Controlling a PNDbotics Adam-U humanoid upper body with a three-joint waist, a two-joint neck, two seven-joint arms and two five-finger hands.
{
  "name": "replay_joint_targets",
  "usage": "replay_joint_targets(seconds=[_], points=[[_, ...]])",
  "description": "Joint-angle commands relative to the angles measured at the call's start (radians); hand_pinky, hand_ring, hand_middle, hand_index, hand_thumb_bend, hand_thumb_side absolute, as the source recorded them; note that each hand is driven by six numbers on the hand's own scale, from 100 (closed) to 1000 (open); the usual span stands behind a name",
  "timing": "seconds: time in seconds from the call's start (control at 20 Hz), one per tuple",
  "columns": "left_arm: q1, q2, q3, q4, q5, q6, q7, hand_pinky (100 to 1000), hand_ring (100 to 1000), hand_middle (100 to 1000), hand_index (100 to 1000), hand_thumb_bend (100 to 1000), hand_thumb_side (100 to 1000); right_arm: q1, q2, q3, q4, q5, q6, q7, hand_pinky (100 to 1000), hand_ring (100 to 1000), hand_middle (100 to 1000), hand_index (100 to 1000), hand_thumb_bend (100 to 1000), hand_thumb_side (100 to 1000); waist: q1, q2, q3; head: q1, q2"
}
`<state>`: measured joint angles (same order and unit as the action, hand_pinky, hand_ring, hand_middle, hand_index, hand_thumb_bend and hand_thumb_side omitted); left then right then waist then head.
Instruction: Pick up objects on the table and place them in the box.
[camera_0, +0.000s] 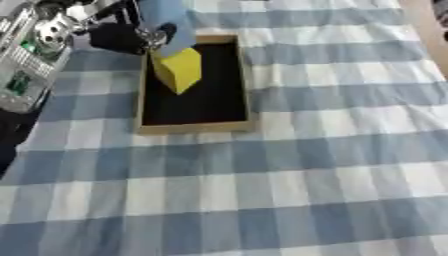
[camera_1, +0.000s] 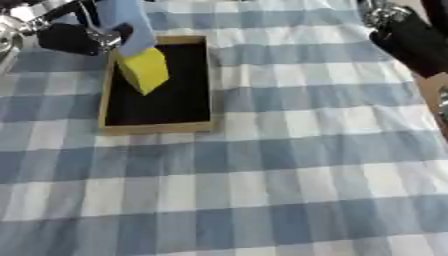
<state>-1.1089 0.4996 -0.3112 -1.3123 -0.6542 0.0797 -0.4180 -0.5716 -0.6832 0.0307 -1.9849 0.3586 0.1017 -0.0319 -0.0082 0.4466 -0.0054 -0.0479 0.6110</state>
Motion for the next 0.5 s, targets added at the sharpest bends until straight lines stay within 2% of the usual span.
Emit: replay_joint_targets(seconds=[0.05, 0.3, 0.5], points=[[-0.015, 0.005, 0.001, 0.004, -0.024, -0.016, 0.002, 587, 598, 551, 774, 115, 624, -0.011, -0.016, -0.012, -0.015, -0.009, 0.0, -0.002, 817, 788, 578, 820, 100, 876, 0.0, -0.023, -0.003, 0.0, 0.001], [-0.013, 0.0, -0.003, 0.014, -0.016, -0.027, -0.013, 611, 622, 582, 806, 176, 633, -0.01, -0.014, -0.015, -0.015, -0.011, 0.002, -0.004, 817, 788, 577, 821, 100, 876, 0.001, -0.023, -0.005, -0.001, 0.001], [-0.014, 0.002, -0.002, 0.016, -0.024, -0.029, -0.029, 685, 721, 666, 867, 281, 665, -0.009, -0.014, -0.016, -0.015, -0.011, 0.003, -0.005, 817, 787, 577, 820, 100, 875, 0.003, -0.023, -0.006, -0.003, 0.003]])
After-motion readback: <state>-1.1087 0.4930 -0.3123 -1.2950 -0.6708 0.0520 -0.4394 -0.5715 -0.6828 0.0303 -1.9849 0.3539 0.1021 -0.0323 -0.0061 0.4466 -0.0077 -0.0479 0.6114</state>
